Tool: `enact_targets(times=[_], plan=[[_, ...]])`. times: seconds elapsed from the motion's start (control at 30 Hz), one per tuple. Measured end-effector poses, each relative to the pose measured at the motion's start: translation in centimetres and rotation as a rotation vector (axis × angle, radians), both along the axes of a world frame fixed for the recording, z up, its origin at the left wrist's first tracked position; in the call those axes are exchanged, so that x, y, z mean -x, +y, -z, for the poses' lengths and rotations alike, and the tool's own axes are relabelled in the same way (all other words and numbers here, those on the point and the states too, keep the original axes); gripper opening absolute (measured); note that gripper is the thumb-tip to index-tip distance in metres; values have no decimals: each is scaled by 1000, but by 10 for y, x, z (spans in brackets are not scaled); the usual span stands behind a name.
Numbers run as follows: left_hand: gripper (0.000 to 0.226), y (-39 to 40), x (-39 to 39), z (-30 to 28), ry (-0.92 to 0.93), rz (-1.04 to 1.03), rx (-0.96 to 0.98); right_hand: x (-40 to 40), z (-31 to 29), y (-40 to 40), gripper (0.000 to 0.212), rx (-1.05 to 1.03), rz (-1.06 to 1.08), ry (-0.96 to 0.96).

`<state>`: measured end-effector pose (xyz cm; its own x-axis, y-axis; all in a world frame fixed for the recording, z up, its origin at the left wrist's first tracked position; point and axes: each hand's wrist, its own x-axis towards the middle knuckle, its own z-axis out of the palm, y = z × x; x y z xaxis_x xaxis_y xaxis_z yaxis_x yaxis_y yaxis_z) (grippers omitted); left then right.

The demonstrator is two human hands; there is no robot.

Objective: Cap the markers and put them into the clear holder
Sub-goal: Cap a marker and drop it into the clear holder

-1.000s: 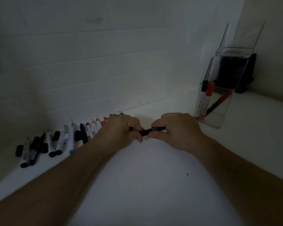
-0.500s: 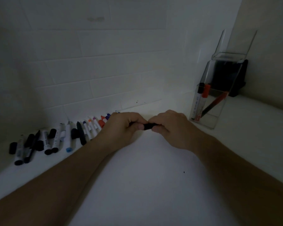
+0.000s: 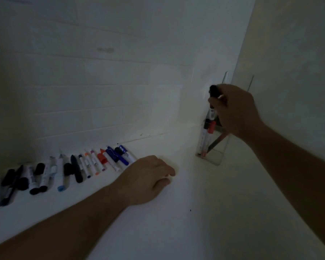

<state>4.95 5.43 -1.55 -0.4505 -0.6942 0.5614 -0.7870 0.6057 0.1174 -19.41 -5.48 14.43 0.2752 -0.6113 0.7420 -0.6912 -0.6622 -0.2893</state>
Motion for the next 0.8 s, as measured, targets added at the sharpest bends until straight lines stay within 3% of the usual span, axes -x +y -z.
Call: enact_targets(times=[0.07, 0.17, 0.37, 0.47, 0.57, 0.8], plan=[[20, 0, 3, 1, -61, 36, 28, 10, 13, -11, 20, 18, 59, 147], [18, 2, 4, -4, -68, 38, 37, 20, 32, -22, 18, 18, 81, 184], [18, 3, 3, -4, -51, 15, 5, 20, 36, -18, 46, -38, 225, 213], [17, 3, 3, -5, -56, 6, -4, 22, 37, -20, 33, -137, 304, 268], [18, 4, 2, -5, -50, 3, -3, 23, 41, -21, 5, -197, 332, 398], [18, 3, 2, -6, -49, 15, -5, 25, 45, -25, 27, -293, 256, 442]])
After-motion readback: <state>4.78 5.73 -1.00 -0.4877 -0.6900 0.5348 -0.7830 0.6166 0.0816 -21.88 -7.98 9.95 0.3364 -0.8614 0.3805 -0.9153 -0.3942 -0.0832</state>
